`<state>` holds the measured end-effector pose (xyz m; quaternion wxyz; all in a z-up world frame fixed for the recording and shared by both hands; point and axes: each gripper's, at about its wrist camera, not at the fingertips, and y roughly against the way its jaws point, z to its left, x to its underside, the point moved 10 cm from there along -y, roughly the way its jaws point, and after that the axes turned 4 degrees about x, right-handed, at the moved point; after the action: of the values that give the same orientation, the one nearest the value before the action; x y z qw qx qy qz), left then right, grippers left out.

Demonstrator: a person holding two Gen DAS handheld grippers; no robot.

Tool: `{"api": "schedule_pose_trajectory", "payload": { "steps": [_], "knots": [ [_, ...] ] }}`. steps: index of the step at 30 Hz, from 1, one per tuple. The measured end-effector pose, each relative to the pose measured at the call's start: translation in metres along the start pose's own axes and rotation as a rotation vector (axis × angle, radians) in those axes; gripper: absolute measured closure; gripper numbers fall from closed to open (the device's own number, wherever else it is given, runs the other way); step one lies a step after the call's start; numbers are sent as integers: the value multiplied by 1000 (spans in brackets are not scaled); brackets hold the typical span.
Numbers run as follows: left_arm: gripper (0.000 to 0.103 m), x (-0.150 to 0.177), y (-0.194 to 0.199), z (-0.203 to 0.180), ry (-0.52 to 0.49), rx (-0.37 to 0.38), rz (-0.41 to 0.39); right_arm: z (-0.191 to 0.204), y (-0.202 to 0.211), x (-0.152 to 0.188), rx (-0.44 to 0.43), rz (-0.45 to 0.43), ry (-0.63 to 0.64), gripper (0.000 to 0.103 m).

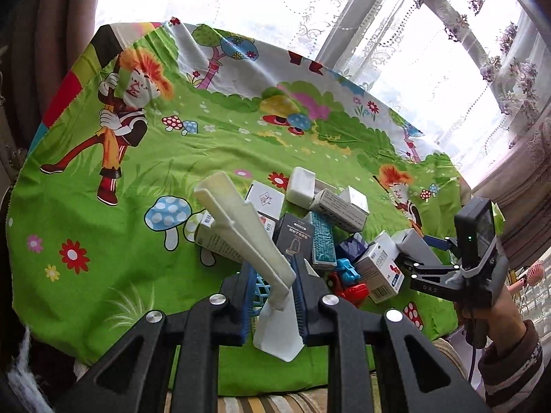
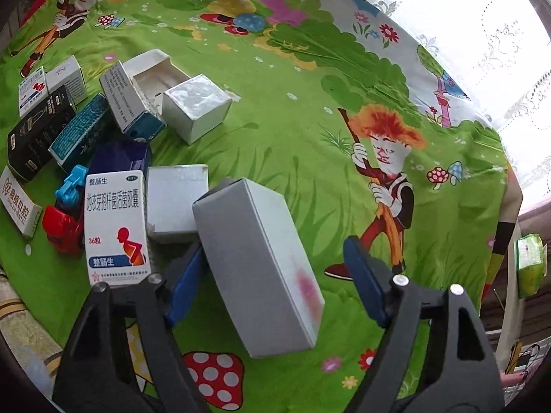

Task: Organize rigid objects
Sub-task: 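Grasp the white plastic stand with the left tool while the right tool grasps a white box with pink mark, then carry the stand and white box into the purple-rimmed box and open both tools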

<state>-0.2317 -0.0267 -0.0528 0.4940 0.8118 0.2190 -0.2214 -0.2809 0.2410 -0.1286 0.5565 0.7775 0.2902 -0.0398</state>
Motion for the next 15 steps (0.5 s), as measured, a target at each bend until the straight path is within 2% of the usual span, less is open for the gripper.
{"api": "schedule_pose_trajectory", "payload": {
  "steps": [1, 2, 6, 8, 11, 15],
  "knots": [
    [82, -1, 1, -9, -15, 10, -1, 1, -2, 1, -23, 6, -12, 49],
    [82, -2, 2, -16, -27, 18, -2, 1, -1, 3, -25, 2, -20, 53],
    [82, -5, 2, -41, -63, 40, -7, -5, 10, 7, -37, -45, -68, 58],
    [82, -3, 1, -53, -60, 63, -1, -14, 24, 11, -56, -74, -127, 65],
    [82, 4, -1, -77, -72, 104, 10, -27, 53, 22, -86, -124, -217, 65],
    [82, 24, -7, -126, -107, 198, 48, -41, 93, 50, -90, -179, -295, 65]
  ]
}}
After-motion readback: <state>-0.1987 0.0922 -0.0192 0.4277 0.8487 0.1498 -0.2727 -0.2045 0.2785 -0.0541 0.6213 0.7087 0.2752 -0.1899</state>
